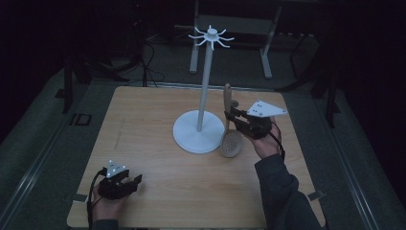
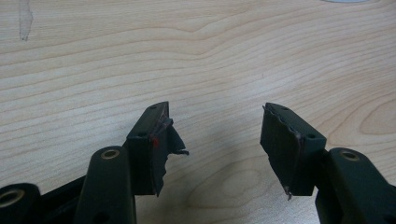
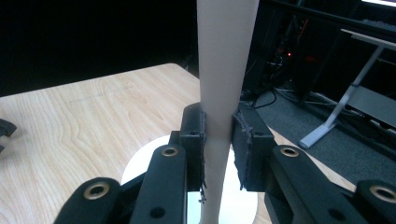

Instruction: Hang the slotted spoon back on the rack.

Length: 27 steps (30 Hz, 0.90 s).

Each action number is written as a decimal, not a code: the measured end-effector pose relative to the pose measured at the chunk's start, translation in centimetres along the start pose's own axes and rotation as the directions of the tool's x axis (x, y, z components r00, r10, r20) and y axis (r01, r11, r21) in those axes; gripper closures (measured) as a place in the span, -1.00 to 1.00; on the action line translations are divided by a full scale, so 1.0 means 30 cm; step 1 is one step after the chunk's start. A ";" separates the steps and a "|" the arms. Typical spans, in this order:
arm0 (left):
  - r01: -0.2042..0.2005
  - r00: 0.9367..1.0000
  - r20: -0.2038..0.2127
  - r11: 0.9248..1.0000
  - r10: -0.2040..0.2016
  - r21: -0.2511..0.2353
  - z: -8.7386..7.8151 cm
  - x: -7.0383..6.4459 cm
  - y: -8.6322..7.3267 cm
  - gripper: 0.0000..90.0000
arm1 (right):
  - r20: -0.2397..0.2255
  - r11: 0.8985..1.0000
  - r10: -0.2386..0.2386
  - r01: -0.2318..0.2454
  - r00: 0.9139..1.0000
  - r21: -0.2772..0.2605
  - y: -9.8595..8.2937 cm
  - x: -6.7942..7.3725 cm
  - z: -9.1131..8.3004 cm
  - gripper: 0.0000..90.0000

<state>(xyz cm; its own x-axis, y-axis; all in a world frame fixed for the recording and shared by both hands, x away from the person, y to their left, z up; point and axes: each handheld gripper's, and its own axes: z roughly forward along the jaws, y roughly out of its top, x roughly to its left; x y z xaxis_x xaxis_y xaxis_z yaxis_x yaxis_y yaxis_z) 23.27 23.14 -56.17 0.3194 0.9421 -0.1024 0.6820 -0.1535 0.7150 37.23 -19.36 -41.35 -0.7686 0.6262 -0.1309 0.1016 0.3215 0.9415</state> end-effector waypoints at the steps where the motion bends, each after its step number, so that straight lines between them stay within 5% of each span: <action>1: 0.000 1.000 0.000 1.000 0.000 0.000 0.000 0.000 0.000 -0.04 | 0.003 1.000 0.001 -0.001 1.000 -0.003 0.002 -0.001 -0.001 0.67; 27: 0.003 1.000 -0.001 1.000 -0.003 -0.003 -0.003 0.004 0.000 -0.04 | 0.055 0.999 0.012 -0.009 0.998 -0.048 0.078 -0.029 -0.005 0.67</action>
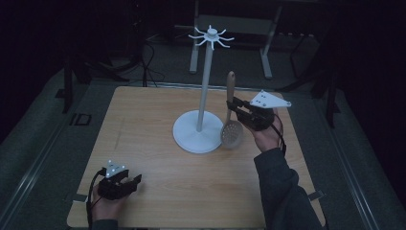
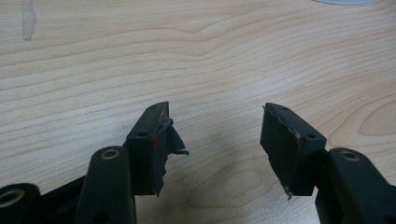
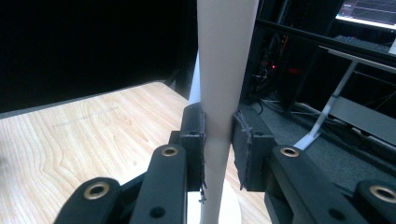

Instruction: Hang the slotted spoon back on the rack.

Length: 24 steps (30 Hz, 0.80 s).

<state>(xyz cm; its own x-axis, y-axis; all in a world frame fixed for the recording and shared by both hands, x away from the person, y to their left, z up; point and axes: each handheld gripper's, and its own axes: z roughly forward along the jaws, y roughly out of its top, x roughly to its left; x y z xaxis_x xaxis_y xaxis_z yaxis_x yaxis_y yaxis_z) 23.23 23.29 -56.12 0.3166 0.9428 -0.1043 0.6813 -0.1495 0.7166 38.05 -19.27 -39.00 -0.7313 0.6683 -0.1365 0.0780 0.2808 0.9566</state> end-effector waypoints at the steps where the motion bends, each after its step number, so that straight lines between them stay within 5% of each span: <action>1: 0.000 1.000 0.000 1.000 0.000 0.000 0.000 0.000 0.000 -0.04 | 0.001 1.000 0.001 -0.001 1.000 -0.002 0.003 -0.001 0.001 0.67; 24: 0.000 1.000 0.000 1.000 0.000 0.000 0.000 0.001 0.000 -0.04 | 0.023 0.999 0.033 -0.032 0.999 -0.040 0.077 -0.032 0.001 0.67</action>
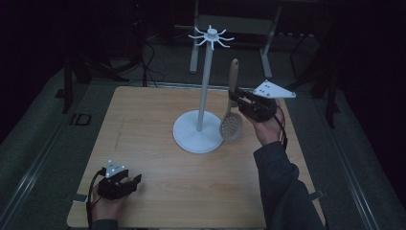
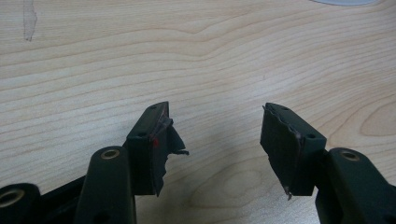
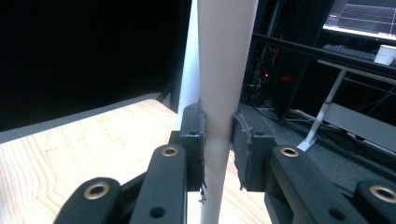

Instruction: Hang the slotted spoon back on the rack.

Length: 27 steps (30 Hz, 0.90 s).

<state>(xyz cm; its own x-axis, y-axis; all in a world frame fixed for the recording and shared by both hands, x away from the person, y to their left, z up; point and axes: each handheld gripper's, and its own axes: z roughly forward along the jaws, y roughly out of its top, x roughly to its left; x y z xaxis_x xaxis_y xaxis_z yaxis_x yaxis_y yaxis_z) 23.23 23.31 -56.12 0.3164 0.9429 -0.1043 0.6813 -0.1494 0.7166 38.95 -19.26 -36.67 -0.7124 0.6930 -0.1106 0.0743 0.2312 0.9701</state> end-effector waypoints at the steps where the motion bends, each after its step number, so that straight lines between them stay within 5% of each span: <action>1: -0.001 1.000 0.000 1.000 0.001 0.001 0.000 0.000 0.000 -0.04 | 0.002 1.000 0.002 -0.002 1.000 -0.001 0.004 -0.001 0.001 0.67; 27: 0.007 1.000 0.001 1.000 -0.007 -0.004 -0.003 0.004 -0.001 -0.04 | -0.019 0.999 0.045 -0.046 0.999 -0.008 0.100 -0.025 0.062 0.67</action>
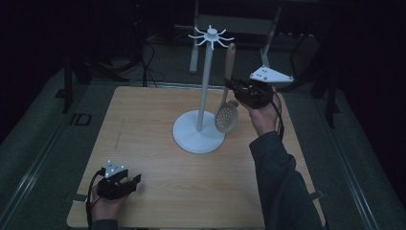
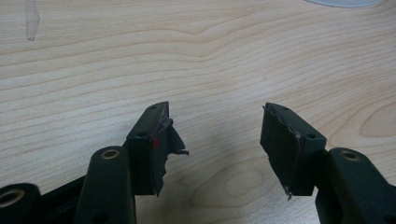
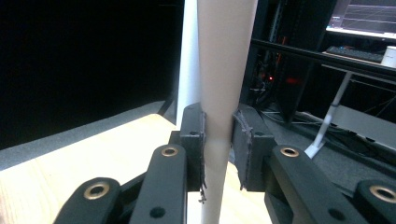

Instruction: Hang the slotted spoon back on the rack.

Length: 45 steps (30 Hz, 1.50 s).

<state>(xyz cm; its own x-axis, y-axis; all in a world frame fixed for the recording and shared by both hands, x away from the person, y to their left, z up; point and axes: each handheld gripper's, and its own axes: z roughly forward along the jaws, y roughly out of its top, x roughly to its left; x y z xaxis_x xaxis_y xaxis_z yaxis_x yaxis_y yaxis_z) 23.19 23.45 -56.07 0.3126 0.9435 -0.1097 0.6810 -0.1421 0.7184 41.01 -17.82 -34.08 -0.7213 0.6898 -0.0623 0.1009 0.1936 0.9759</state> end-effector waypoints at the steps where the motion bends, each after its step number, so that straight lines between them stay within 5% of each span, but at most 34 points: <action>1: 0.001 1.000 -0.001 1.000 -0.001 -0.002 0.000 0.000 0.000 -0.04 | -0.001 1.000 0.000 0.000 1.000 0.001 0.003 0.000 0.003 0.67; 21: 0.005 1.000 -0.003 1.000 -0.005 -0.008 -0.001 0.001 -0.001 -0.04 | -0.050 0.998 0.035 -0.033 0.998 0.047 0.009 0.002 0.066 0.66; 33: 0.006 1.000 -0.003 1.000 -0.006 -0.007 -0.002 0.002 -0.001 -0.04 | -0.040 0.999 0.032 -0.031 0.999 0.039 0.005 0.007 0.071 0.63; 45: 0.003 1.000 -0.003 1.000 -0.004 -0.005 -0.001 0.000 -0.001 -0.04 | -0.014 0.999 0.044 -0.044 0.999 0.028 -0.013 -0.002 0.050 0.05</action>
<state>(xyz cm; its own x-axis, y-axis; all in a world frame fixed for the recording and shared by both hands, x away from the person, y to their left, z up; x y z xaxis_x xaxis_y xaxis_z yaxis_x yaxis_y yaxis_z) 23.17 23.47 -56.07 0.3080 0.9450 -0.1098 0.6786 -0.1373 0.7216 42.05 -16.90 -34.77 -0.7257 0.6878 -0.0160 0.1518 0.1828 0.9714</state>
